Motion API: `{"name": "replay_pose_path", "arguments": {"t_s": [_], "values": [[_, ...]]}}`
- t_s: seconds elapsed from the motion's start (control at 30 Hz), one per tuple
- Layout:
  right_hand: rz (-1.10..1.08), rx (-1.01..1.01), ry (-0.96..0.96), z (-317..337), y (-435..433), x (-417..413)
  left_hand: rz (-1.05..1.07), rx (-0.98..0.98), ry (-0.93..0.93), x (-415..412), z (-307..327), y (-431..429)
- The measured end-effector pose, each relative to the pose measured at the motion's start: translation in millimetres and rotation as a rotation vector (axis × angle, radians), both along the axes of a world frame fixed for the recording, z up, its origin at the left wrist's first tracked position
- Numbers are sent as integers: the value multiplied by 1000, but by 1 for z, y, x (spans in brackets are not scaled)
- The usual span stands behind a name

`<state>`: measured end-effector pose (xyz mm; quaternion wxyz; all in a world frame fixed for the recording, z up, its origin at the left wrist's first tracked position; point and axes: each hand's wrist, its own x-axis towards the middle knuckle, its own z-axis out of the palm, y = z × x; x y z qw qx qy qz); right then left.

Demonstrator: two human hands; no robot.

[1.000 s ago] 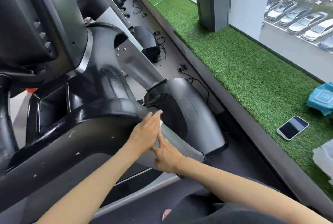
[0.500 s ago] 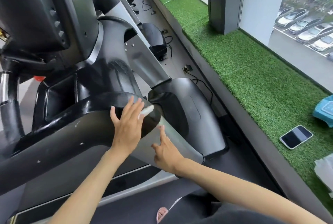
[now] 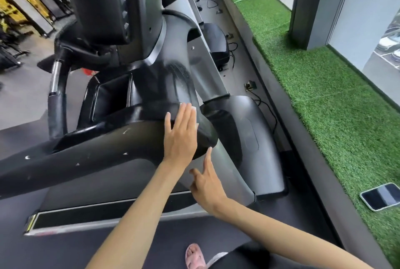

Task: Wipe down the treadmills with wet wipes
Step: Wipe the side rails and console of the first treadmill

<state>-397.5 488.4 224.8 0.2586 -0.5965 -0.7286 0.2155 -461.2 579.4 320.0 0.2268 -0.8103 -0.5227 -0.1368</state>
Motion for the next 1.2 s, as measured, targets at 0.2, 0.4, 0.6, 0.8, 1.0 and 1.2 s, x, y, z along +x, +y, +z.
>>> {"name": "replay_pose_path", "arguments": {"t_s": [0.2,0.4,0.6,0.8,1.0,1.2], "values": [[-34,28,32,-13,-5,6,-119,-10,333,14,-20,9],[-90,85,59,-17,-6,6,-271,-44,486,25,-34,5],[-193,149,266,-18,-3,-17,-400,-133,376,34,-40,-7],[-288,83,438,-22,6,-34,-497,-393,-209,25,-16,-19],[-428,92,154,1,5,-78,-296,-643,-673,-39,24,-26],[-239,238,127,27,-4,-140,-180,-835,-1454,-115,55,-38]]}}
